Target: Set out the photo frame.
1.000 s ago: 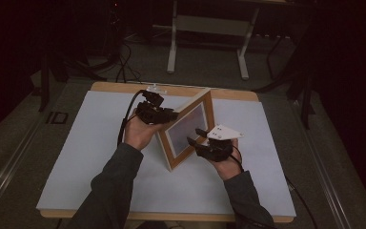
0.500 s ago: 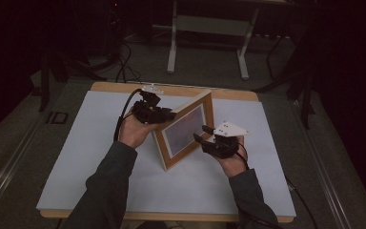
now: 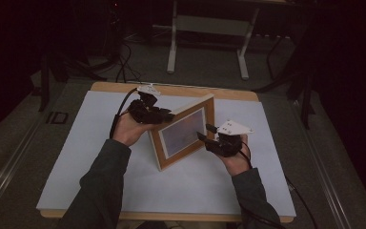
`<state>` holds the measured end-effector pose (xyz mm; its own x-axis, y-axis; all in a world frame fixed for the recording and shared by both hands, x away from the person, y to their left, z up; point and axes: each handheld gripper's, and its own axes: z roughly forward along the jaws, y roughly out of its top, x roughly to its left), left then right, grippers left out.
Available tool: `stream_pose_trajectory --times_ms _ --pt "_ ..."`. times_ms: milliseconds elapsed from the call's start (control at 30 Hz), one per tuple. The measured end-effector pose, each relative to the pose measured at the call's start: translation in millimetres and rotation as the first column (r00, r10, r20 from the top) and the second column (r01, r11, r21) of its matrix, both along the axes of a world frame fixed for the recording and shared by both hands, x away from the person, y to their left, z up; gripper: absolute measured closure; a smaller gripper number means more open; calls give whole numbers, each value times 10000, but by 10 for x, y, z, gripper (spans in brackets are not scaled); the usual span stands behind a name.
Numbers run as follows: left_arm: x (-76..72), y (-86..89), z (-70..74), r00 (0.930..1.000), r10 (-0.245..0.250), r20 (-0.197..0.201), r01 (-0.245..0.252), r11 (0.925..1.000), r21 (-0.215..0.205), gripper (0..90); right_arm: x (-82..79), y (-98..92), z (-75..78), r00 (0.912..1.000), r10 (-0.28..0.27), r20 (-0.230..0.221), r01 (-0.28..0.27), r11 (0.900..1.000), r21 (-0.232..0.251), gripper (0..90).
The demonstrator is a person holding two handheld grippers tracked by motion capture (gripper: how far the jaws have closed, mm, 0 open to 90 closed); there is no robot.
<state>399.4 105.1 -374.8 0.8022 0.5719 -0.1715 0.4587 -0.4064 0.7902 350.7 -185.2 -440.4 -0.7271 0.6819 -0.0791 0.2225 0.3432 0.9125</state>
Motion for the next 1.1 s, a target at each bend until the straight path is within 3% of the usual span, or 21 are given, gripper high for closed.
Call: stream_pose_trajectory --times_ms 500,833,1100 --pt "-30 -19 29 9914 -1285 233 1281 9916 203 723 93 -101 147 9990 -406 192 406 9992 36 520" --pt "-36 -17 36 9836 -1782 292 1775 9838 251 723 196 -353 173 9940 -1096 8 1096 9937 246 510" --pt "-28 -4 34 9779 -2073 277 2067 9781 228 723 312 -490 145 9926 -1145 -406 1167 9916 556 487"
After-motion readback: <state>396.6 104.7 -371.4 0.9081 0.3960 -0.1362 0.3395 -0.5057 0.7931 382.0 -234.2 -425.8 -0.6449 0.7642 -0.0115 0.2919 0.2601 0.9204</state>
